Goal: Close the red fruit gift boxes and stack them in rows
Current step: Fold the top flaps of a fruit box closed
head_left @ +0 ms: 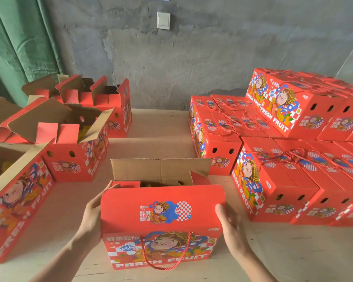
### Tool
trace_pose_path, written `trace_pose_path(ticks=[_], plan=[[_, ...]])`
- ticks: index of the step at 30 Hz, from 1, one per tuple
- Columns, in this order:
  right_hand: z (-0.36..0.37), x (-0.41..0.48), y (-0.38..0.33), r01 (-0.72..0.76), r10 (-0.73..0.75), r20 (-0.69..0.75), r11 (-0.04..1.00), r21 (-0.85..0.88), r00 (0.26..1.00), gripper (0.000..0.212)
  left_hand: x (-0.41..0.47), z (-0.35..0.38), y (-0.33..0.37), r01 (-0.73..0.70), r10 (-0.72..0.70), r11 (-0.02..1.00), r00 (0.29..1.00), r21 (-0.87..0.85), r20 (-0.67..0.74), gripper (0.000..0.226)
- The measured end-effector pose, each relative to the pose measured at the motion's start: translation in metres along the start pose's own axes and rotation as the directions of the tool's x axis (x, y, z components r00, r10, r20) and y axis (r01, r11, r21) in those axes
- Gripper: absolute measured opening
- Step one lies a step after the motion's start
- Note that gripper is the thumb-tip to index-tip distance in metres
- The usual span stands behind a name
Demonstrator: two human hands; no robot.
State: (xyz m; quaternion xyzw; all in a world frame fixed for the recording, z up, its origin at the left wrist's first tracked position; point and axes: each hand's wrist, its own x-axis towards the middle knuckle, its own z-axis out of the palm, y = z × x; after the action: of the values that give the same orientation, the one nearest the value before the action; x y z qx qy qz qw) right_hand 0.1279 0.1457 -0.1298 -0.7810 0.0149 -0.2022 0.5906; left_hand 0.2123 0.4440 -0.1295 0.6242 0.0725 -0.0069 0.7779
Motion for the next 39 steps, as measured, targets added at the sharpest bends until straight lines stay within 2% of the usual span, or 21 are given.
trace_pose_path(ticks=[4,6,8,10,13,15,17,25,30,32,35,37,39], plan=[[-0.003,0.015,-0.001,0.04,-0.051,-0.079,0.99,-0.138,0.996,0.01,-0.006,0.004,0.006,-0.04,0.046,0.997,0.994,0.064,-0.099,0.029],[-0.005,0.022,-0.006,0.052,-0.067,-0.072,0.979,-0.197,0.995,0.024,-0.01,0.005,0.006,-0.134,0.156,0.973,0.982,0.185,-0.107,0.03],[-0.004,0.027,-0.01,0.088,-0.101,-0.033,0.955,-0.285,0.994,0.037,-0.019,0.008,0.005,-0.285,0.339,0.877,0.938,0.387,-0.077,0.032],[0.001,0.031,-0.013,0.16,-0.183,-0.015,0.894,-0.419,0.983,0.026,-0.024,0.011,0.001,-0.378,0.465,0.748,0.885,0.546,-0.025,0.03],[0.006,0.036,-0.014,0.15,-0.211,-0.068,0.854,-0.498,0.975,0.006,-0.024,0.013,-0.002,-0.431,0.589,0.541,0.807,0.722,0.041,0.015],[0.008,0.037,-0.013,0.124,-0.203,-0.105,0.854,-0.506,0.973,0.007,-0.022,0.013,0.0,-0.436,0.604,0.492,0.794,0.754,0.065,0.009],[0.009,0.038,-0.012,0.1,-0.174,-0.113,0.871,-0.482,0.978,0.007,-0.02,0.012,0.002,-0.414,0.58,0.501,0.812,0.76,0.06,0.005],[0.01,0.042,-0.014,0.054,-0.086,-0.051,0.891,-0.451,0.995,0.011,-0.011,0.011,0.001,-0.303,0.489,0.591,0.872,0.748,-0.034,0.016],[0.011,0.044,-0.014,0.043,-0.068,-0.036,0.876,-0.48,0.997,0.013,-0.014,0.01,0.001,-0.294,0.475,0.654,0.877,0.698,-0.076,0.003],[0.01,0.045,-0.015,0.041,-0.061,-0.026,0.875,-0.483,0.998,0.011,-0.016,0.009,0.003,-0.309,0.475,0.686,0.876,0.658,-0.084,0.016],[0.007,0.049,-0.016,0.04,-0.032,0.025,0.871,-0.489,0.999,0.005,-0.01,0.007,0.008,-0.245,0.382,0.739,0.92,0.628,-0.091,0.029],[0.007,0.054,-0.013,-0.05,0.06,0.006,0.877,-0.478,0.998,0.02,-0.005,0.007,0.009,-0.191,0.318,0.751,0.944,0.632,-0.092,0.031],[0.008,0.056,-0.009,-0.197,0.198,-0.042,0.886,-0.419,0.979,0.039,-0.002,0.009,0.004,-0.14,0.257,0.807,0.958,0.574,-0.127,0.03]])
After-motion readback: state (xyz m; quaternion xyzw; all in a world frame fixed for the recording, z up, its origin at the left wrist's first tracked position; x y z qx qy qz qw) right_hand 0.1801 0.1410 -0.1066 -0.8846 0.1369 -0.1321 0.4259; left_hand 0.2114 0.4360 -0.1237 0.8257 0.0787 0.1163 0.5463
